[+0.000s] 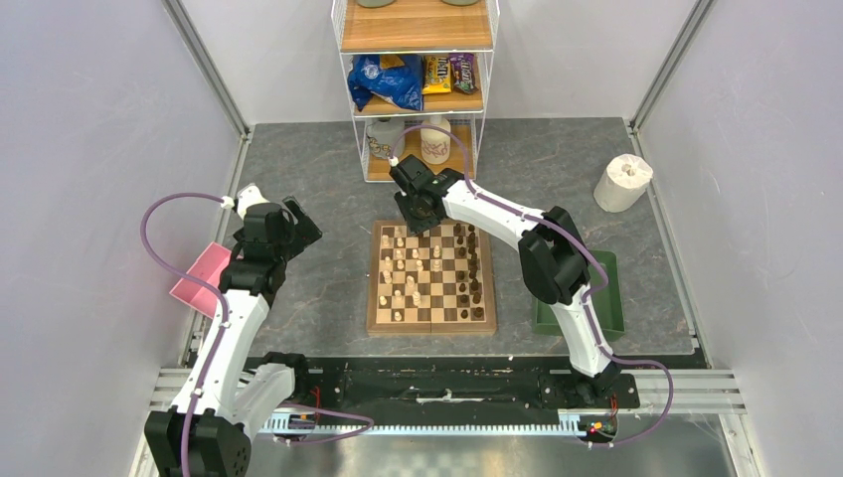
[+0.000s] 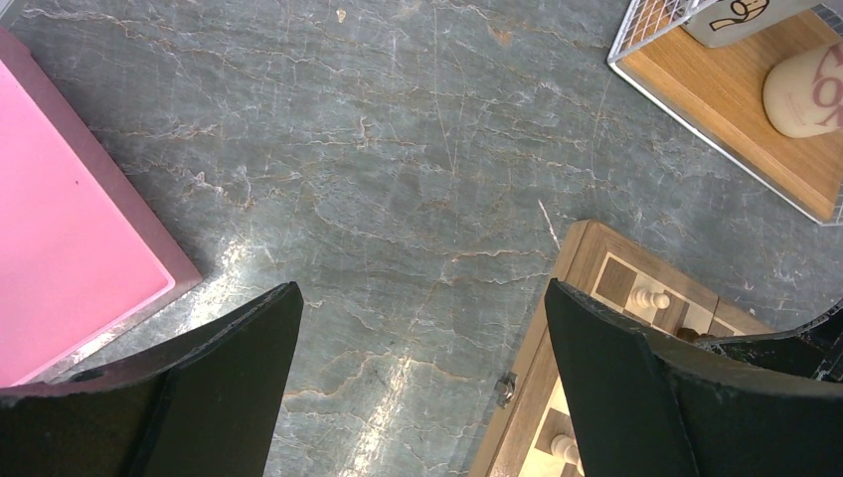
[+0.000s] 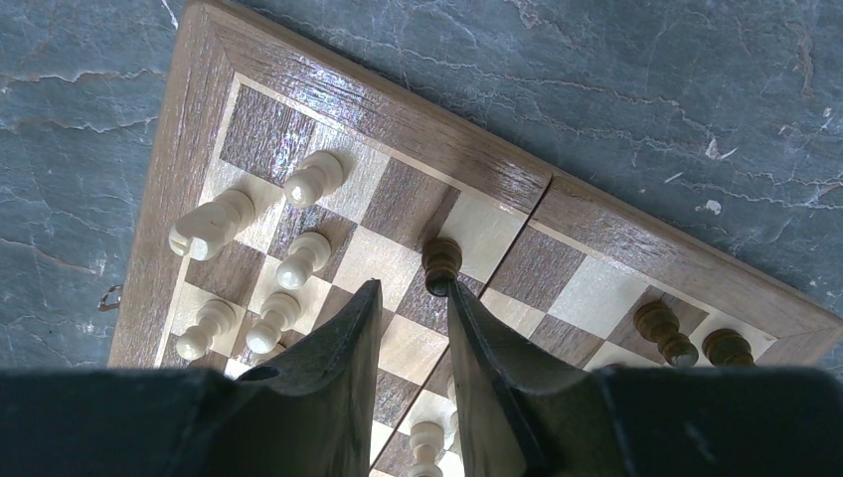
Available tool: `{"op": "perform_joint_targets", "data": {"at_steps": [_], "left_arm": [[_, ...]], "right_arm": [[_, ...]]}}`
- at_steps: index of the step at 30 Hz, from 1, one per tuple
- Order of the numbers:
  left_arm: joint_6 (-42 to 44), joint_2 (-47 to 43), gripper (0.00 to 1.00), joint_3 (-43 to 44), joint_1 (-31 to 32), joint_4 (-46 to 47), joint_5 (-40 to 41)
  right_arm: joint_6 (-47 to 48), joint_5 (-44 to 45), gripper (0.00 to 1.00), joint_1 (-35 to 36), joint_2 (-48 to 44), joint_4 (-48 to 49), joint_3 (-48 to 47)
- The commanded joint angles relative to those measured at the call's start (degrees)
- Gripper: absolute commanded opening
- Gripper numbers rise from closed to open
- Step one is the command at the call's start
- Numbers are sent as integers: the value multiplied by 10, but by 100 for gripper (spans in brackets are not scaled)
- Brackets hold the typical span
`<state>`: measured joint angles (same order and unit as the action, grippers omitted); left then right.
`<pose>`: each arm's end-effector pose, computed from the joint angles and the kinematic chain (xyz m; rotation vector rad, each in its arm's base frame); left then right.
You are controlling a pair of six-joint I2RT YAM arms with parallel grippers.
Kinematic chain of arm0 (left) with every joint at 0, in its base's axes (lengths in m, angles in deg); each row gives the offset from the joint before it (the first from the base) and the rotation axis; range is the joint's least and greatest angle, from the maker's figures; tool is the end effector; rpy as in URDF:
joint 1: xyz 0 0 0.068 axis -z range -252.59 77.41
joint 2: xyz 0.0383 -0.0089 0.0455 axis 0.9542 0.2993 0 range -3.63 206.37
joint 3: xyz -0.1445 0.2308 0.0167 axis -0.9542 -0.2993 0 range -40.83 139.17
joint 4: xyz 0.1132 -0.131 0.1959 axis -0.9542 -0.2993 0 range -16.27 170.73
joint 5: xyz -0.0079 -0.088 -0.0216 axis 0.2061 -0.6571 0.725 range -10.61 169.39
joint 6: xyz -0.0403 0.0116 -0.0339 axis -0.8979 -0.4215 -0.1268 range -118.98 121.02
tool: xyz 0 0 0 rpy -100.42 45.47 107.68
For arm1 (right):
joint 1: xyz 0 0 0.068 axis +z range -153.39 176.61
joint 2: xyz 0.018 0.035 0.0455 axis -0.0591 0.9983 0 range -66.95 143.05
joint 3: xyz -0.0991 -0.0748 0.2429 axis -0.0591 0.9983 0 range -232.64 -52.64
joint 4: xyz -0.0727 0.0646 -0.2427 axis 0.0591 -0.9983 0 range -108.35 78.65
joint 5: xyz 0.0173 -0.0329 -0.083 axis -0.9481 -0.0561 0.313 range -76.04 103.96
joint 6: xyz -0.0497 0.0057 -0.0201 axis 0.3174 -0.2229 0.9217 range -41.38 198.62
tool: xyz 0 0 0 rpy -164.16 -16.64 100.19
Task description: Set up the chess pieces on the board
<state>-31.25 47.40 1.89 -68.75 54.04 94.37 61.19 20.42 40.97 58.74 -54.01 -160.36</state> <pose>0.1940 -0.0038 0.2805 -0.6719 2.0519 -0.0782 0.3455 0.3322 0.2141 -0.5760 2.5726 0.2271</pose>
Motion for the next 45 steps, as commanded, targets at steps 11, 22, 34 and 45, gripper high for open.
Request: {"op": "perform_joint_targets", "data": {"at_steps": [11, 22, 34, 45], "left_arm": [[18, 3, 100, 9, -4, 9, 14], [17, 1, 100, 5, -4, 9, 15], [17, 0, 100, 5, -5, 9, 16], [17, 1, 100, 7, -5, 8, 16]], "right_arm": [[6, 4, 38, -6, -6, 6, -15], [7, -2, 39, -10, -21, 32, 3], [2, 8, 35, -20, -11, 35, 4], [3, -7, 33, -22, 4, 30, -5]]}}
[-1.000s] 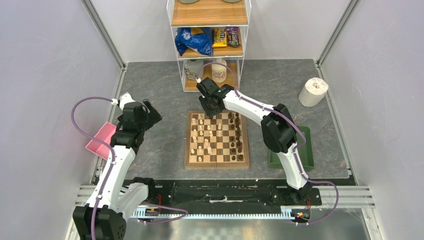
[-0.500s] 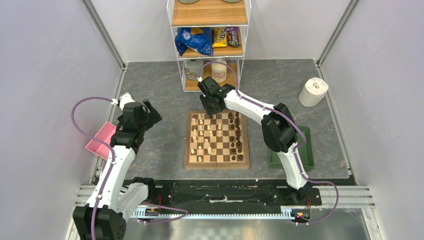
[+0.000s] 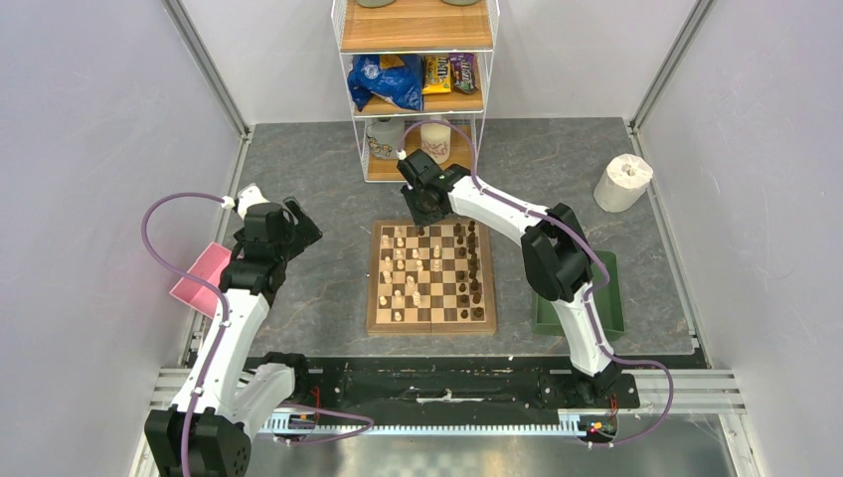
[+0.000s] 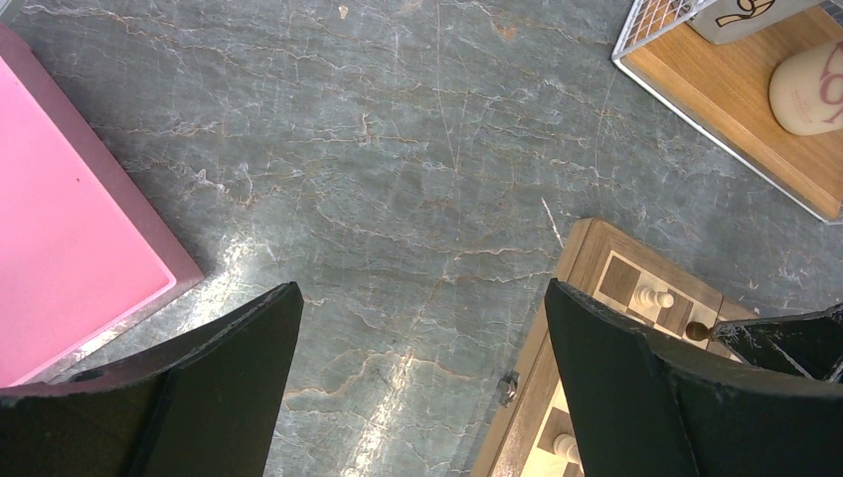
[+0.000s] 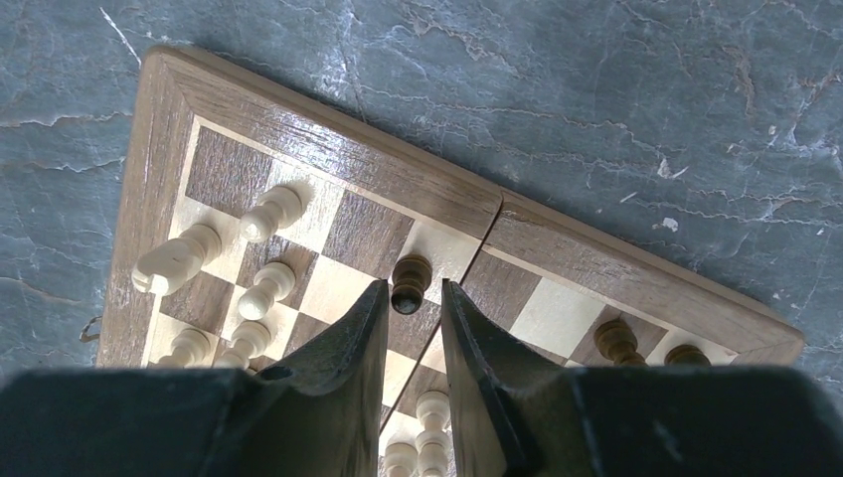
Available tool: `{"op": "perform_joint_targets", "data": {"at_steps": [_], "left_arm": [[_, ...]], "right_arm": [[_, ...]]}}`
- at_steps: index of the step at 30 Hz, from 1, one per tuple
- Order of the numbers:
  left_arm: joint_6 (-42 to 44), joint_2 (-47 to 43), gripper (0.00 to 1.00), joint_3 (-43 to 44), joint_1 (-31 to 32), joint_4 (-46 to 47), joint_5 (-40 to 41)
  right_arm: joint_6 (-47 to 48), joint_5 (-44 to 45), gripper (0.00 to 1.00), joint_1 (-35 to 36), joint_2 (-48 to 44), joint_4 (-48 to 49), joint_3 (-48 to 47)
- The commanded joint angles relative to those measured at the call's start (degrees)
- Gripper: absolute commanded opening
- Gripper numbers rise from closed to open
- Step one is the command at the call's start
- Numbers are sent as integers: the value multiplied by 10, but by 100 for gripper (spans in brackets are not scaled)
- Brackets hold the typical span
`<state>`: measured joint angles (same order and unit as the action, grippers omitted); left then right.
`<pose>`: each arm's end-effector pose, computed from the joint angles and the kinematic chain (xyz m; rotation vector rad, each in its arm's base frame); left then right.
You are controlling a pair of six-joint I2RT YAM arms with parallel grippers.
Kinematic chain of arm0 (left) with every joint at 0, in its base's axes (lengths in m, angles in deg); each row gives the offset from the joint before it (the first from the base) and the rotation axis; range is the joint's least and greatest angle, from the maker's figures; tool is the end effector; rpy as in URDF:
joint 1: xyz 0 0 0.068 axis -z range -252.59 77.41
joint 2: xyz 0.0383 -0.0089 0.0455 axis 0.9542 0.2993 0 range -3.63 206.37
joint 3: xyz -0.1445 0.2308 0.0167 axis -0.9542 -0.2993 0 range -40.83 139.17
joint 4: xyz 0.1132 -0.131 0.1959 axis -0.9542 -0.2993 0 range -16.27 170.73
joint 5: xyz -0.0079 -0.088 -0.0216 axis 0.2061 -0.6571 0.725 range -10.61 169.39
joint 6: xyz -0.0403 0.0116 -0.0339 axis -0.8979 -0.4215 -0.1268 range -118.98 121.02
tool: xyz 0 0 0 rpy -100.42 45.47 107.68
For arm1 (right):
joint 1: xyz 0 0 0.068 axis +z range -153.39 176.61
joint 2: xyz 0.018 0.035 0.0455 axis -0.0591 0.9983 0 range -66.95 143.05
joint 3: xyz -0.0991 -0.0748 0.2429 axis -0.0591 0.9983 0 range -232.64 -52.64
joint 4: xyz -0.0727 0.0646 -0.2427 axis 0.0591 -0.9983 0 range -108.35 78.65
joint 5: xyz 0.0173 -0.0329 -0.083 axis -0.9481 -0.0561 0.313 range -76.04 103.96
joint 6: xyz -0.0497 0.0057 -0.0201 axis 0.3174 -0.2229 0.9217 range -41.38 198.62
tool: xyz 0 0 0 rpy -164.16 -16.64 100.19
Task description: Set up the chess pieces on the board
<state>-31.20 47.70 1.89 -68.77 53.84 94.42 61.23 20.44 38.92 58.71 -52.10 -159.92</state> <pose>0.1947 -0.0037 0.2793 -0.6729 2.0600 -0.0732 0.3588 0.3212 0.2138 -0.5234 2.5573 0.2306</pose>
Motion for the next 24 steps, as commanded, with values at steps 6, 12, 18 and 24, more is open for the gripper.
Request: {"op": "perform_joint_targets", "data": {"at_steps": [6, 12, 18, 24], "left_arm": [[16, -1, 100, 8, -5, 10, 16], [16, -1, 100, 8, -5, 10, 17], [15, -1, 100, 8, -5, 10, 16], [13, 0, 100, 9, -5, 10, 14]], "right_arm": [[-1, -22, 33, -1, 12, 10, -15], [-1, -19, 33, -1, 17, 8, -19], [1, -14, 25, -1, 12, 7, -16], [7, -12, 17, 0, -23, 7, 1]]}}
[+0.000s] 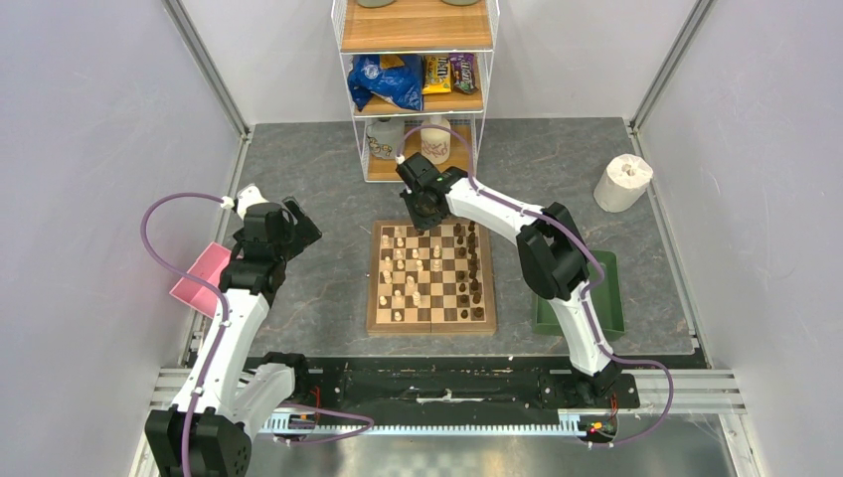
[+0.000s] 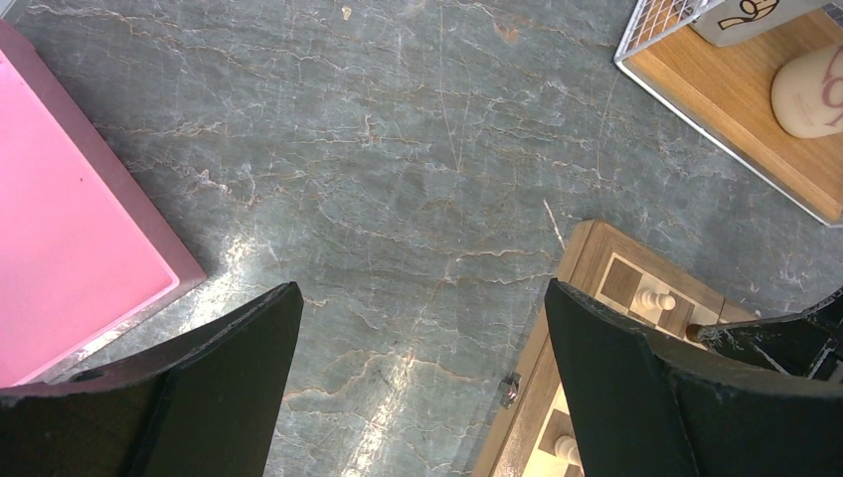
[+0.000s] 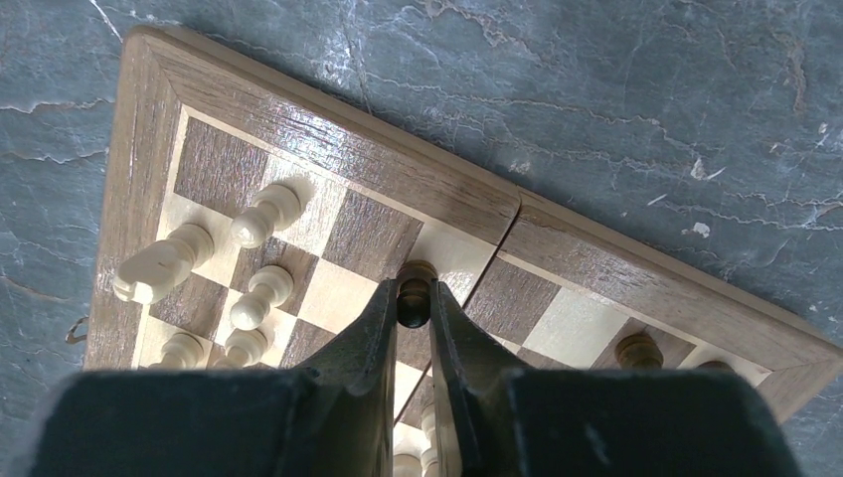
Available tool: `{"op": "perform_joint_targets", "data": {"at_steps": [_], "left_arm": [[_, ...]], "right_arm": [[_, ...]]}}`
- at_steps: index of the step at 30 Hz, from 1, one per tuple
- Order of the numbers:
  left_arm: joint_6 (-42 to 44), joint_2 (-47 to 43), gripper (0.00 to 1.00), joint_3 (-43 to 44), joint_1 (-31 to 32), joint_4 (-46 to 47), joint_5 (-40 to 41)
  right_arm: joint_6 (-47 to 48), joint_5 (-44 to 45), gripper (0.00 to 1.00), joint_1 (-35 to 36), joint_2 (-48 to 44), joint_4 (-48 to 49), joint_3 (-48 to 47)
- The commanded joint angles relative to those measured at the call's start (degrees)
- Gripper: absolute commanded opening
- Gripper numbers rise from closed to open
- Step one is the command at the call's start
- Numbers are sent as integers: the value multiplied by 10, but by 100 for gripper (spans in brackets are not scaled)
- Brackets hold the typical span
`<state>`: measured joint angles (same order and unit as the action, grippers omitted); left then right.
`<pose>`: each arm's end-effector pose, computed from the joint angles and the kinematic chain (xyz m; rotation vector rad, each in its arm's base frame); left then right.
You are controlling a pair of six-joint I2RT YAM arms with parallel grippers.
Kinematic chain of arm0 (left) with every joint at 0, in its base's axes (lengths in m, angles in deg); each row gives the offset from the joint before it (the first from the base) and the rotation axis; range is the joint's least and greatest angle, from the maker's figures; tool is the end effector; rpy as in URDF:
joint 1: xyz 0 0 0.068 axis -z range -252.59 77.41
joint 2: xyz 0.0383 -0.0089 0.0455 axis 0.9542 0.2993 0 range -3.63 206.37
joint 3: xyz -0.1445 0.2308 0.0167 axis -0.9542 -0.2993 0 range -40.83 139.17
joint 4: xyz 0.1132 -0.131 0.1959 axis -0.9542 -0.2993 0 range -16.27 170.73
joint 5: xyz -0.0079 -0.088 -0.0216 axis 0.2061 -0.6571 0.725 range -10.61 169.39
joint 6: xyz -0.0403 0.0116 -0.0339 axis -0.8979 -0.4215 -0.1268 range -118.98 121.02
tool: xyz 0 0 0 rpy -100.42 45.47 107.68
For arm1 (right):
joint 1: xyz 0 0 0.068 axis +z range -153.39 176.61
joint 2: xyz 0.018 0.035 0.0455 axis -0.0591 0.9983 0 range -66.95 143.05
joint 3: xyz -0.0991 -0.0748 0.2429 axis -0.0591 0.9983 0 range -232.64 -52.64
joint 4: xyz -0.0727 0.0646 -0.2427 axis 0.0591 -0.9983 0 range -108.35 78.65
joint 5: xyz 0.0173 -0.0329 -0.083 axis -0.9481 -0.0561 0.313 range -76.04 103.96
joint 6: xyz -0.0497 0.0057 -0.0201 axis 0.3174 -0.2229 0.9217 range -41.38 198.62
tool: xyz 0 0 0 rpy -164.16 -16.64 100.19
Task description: Set up the chess pieces on the board
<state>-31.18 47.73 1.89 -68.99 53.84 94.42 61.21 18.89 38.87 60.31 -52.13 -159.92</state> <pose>0.1948 -0.0030 0.2792 -0.6765 2.0593 -0.0706 0.3604 0.3233 0.2008 -0.5405 2.5908 0.2447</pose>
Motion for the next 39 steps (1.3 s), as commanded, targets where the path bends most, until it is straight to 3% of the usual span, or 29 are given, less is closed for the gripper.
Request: {"op": "perform_joint_targets", "data": {"at_steps": [1, 11, 16, 39], "left_arm": [[13, 0, 100, 9, -3, 10, 14], [10, -4, 100, 11, -3, 10, 9], [4, -3, 100, 5, -3, 16, -1], [4, -10, 100, 6, -3, 11, -5]], "right_arm": [[8, 6, 17, 0, -52, 8, 11], [-17, 21, 17, 0, -235, 48, 201], [-35, 22, 17, 0, -283, 58, 266], [-43, 38, 18, 0, -256, 43, 314]]}}
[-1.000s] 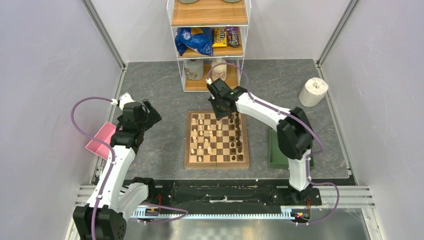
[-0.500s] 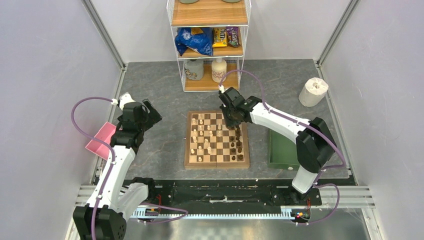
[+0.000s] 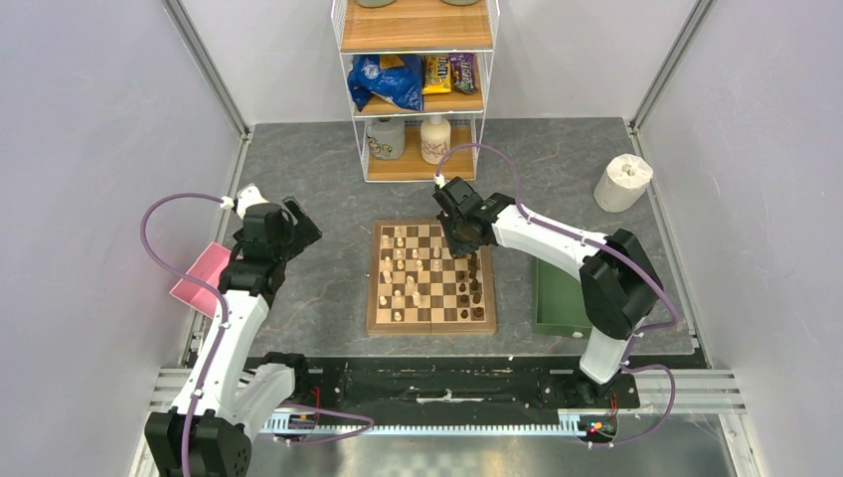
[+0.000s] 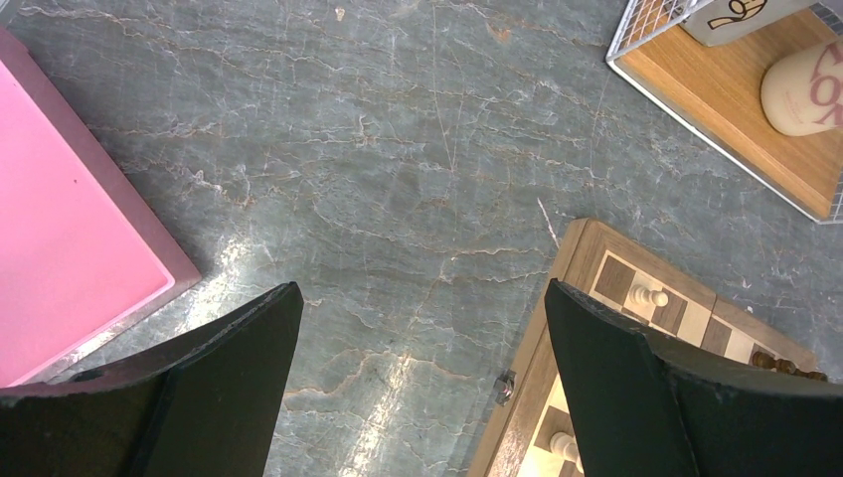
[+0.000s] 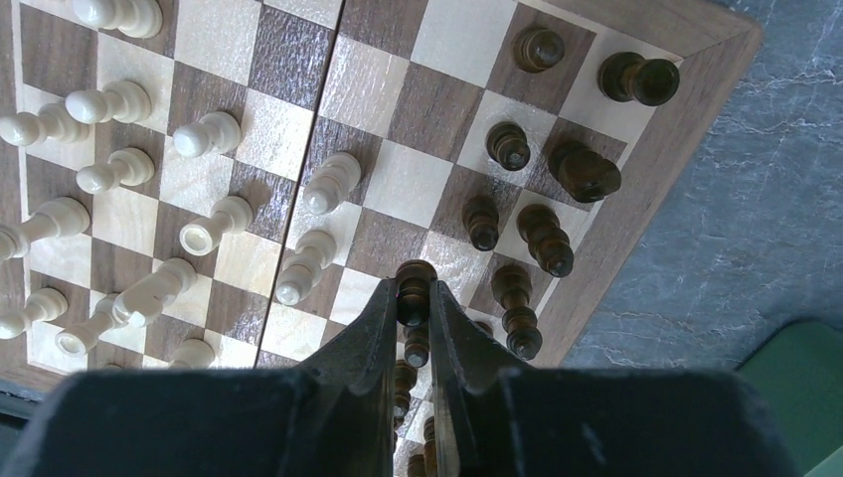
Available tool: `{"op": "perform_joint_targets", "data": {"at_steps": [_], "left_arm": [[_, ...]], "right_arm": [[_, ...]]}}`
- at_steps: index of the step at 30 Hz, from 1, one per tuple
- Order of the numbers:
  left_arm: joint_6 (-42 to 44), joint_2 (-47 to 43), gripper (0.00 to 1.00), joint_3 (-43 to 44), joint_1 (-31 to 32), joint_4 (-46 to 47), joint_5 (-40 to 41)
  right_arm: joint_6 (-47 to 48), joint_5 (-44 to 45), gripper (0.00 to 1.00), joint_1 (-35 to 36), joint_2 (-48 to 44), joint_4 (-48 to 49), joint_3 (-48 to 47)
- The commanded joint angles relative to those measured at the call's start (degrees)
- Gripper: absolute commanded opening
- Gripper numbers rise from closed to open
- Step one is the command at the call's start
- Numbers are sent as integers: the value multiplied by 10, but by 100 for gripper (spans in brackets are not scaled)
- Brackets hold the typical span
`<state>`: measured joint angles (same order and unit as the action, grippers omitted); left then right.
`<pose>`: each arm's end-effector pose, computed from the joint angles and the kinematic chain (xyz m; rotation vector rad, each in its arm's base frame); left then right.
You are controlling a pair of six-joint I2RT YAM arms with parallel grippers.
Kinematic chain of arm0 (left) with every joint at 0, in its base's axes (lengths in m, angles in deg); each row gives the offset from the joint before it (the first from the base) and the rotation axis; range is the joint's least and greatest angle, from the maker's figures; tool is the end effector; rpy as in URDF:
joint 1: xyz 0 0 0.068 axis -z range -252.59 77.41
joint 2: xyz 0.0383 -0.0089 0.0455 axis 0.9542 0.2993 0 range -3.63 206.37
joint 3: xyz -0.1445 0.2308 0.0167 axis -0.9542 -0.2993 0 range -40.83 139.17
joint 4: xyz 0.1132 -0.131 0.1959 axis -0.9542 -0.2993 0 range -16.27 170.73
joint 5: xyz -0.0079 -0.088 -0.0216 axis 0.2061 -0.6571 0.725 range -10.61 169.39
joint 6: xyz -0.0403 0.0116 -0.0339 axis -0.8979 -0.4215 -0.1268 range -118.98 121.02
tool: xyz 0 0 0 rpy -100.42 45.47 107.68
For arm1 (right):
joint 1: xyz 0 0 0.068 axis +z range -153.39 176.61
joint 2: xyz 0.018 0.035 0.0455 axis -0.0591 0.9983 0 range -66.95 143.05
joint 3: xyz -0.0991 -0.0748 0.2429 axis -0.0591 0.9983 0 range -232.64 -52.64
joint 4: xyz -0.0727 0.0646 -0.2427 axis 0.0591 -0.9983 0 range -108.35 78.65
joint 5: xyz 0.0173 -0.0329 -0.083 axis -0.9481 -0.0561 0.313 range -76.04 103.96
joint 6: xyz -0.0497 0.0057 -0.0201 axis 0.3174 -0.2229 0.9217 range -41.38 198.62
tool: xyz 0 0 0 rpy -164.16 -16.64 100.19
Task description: Set up the chess pieces on the board
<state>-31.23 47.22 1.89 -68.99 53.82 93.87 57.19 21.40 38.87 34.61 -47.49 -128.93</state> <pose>0.1933 -0.0032 0.2807 -0.6718 2.0544 -0.0845 0.2788 0.2471 0.2259 -0.4348 2.6074 0.2094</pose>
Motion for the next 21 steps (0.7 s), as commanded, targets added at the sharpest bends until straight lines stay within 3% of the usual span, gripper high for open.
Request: {"op": "perform_joint_targets", "data": {"at_steps": [1, 21], "left_arm": [[4, -4, 100, 6, -3, 12, 0], [3, 1, 100, 1, -3, 16, -1]], "right_arm": [[-2, 12, 17, 0, 0, -4, 6], [6, 15, 19, 4, 21, -16, 13]]}}
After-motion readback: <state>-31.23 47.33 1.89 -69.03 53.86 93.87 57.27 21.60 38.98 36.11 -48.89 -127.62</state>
